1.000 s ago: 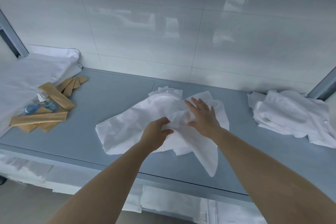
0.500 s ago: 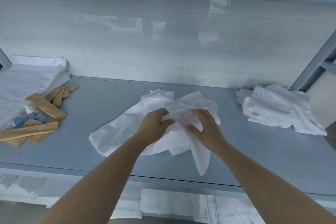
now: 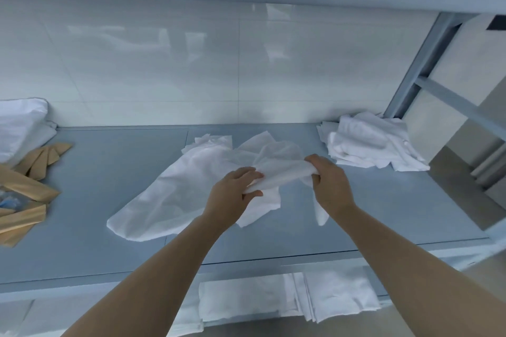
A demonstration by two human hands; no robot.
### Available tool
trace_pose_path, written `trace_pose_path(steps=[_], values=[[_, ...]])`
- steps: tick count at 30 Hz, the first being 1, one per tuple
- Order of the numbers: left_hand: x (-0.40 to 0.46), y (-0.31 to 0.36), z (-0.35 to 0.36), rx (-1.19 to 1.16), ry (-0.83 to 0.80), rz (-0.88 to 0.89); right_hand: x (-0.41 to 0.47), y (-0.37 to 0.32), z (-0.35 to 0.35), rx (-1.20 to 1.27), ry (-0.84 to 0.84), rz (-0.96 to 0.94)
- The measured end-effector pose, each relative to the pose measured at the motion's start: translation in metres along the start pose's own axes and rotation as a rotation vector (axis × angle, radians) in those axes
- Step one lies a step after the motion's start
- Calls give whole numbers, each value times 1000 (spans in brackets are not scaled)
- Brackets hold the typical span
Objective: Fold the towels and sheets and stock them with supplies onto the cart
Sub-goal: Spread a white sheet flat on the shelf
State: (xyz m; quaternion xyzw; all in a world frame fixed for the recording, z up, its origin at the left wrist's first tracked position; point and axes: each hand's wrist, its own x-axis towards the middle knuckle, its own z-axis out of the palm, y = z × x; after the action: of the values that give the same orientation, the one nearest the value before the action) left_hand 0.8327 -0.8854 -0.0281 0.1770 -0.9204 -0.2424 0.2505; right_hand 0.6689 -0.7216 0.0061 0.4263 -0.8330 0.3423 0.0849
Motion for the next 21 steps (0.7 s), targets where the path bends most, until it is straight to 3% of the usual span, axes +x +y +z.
trace_pose_path(steps=[9,14,21], values=[[-7,48,4,-41,-129,-1,-24,15,-66,-120,-91,-147],[-29,80,35,-4,-216,0,-69,58,-81,-152,-157,-81],[-74,89,97,127,-395,-66,-144,128,-56,-191,-404,9]])
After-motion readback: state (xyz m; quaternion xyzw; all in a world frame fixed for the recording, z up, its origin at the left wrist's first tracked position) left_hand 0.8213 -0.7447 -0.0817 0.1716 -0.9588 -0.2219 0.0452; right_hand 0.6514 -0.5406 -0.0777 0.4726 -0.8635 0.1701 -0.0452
